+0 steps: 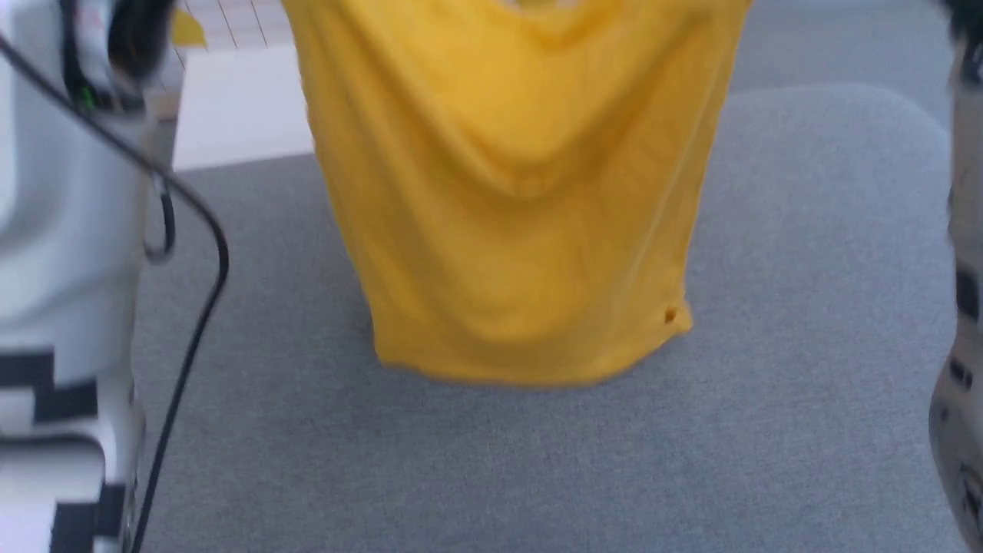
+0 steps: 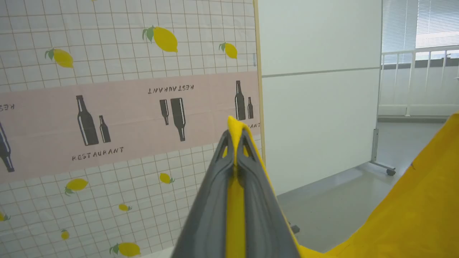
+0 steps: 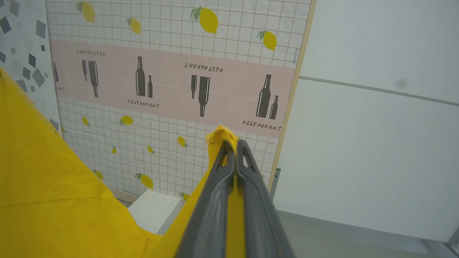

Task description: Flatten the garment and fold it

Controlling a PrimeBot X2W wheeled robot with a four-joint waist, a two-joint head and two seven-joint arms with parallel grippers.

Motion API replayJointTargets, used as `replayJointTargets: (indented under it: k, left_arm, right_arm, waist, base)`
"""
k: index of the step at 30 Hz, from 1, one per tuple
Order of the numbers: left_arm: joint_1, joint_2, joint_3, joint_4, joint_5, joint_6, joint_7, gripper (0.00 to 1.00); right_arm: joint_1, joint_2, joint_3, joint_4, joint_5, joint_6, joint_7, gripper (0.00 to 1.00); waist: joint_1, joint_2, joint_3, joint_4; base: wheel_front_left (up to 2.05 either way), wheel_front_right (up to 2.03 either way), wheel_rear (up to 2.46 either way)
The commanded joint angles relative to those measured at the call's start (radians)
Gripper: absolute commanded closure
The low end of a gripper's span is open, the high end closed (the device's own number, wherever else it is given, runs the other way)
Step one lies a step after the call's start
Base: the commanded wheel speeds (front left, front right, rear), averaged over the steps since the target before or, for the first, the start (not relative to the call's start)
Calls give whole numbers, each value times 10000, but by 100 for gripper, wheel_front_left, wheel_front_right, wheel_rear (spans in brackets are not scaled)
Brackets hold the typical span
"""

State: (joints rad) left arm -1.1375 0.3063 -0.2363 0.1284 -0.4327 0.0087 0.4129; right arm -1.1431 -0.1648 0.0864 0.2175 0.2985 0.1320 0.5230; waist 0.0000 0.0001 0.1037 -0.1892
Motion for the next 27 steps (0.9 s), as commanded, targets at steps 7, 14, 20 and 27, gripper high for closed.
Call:
replayJointTargets:
  k: [7,14,20,27]
  left_arm:
    - [-3399,-531,-218,1911,941,127,-1253,100]
    - [-5754,-494,-207,2977,1747,416,-2880,100]
    - [-6488,-324,-8,3608,1882,450,-4388,100]
    - [-6087,-69,-9,4300,1698,-114,-5821,100]
  right_arm:
    - [-3073,555,-412,1867,-1312,-13,-1294,100]
    - [-5148,751,-735,2880,-2481,-13,-2483,100]
    - [-5922,600,-598,3434,-3314,-13,-3530,100]
    - [-5882,314,29,4307,-3564,-13,-4566,100]
  waist:
    - [0,-1,3199,-48]
    - [0,-1,4939,-5]
    - [0,-1,6125,265]
    - [0,-1,6650,516]
  base:
    - [0,0,0]
    - [0,0,0]
    - [0,0,0]
    - [0,0,0]
